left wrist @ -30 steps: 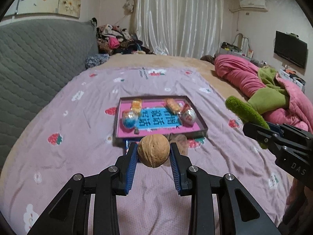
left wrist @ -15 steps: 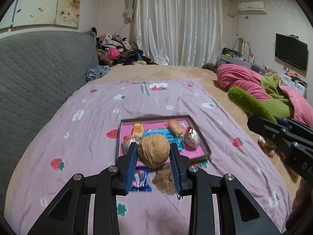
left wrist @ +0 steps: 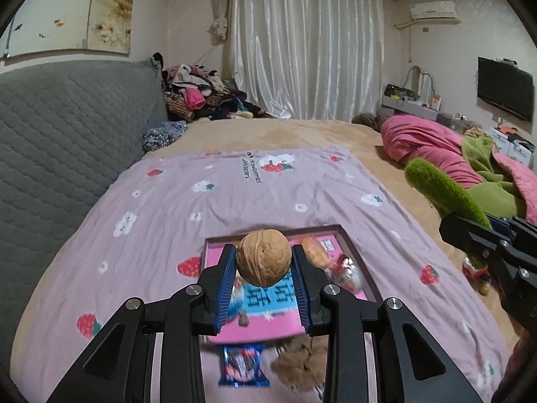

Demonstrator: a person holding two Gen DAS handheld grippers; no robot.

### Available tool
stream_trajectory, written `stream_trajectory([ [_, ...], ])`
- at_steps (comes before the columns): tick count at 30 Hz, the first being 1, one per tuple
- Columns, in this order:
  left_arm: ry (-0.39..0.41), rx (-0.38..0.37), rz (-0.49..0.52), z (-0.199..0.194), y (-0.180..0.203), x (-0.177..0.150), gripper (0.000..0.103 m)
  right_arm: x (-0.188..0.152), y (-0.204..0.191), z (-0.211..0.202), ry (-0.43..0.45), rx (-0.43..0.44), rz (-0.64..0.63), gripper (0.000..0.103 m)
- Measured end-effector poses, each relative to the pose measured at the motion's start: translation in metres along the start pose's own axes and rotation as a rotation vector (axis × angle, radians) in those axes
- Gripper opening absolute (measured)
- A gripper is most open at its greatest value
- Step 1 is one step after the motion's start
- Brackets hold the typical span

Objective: Organize objects
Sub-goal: 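Lift the walnut and green ring and carry both over the tray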

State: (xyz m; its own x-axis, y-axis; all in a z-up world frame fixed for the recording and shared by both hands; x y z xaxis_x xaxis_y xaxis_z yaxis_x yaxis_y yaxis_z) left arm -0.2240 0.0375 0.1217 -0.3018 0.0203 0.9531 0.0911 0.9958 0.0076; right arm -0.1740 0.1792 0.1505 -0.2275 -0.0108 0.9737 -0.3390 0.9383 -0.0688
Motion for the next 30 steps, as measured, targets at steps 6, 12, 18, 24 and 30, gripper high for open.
stream_trajectory([
  [6,-0.01,0.016,-0.011,0.047,-0.01,-0.004,0.033,-0.006,0.007,0.039,0.0,0.0,0.012,0.024],
  [12,-0.033,0.036,-0.011,0.084,-0.023,-0.032,0.033,-0.036,0.002,0.077,-0.033,-0.007,-0.039,0.024],
  [18,-0.054,0.064,-0.034,0.112,-0.033,-0.074,0.033,-0.072,-0.003,0.11,-0.08,-0.009,-0.039,0.024],
  [24,-0.078,0.024,-0.012,0.132,-0.025,-0.113,0.033,-0.112,0.003,0.133,-0.107,-0.039,-0.042,0.024],
  [30,-0.109,-0.003,0.037,0.152,-0.011,-0.13,0.033,-0.138,0.013,0.151,-0.166,-0.07,-0.072,0.025],
])
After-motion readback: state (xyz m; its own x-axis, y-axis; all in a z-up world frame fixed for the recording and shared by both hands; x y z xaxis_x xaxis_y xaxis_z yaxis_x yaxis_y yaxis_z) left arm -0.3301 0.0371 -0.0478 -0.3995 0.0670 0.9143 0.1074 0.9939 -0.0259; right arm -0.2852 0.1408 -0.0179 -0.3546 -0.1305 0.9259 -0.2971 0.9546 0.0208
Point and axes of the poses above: each gripper's, at about its wrist camera, not at the fingertips, and z roughly the way its jaws point, y to its right, x to its top, the point moved 1 cm from there along z, roughly the way its jaws point, and after that the axes turned 15 degrees about y, right-handed, at the moved point
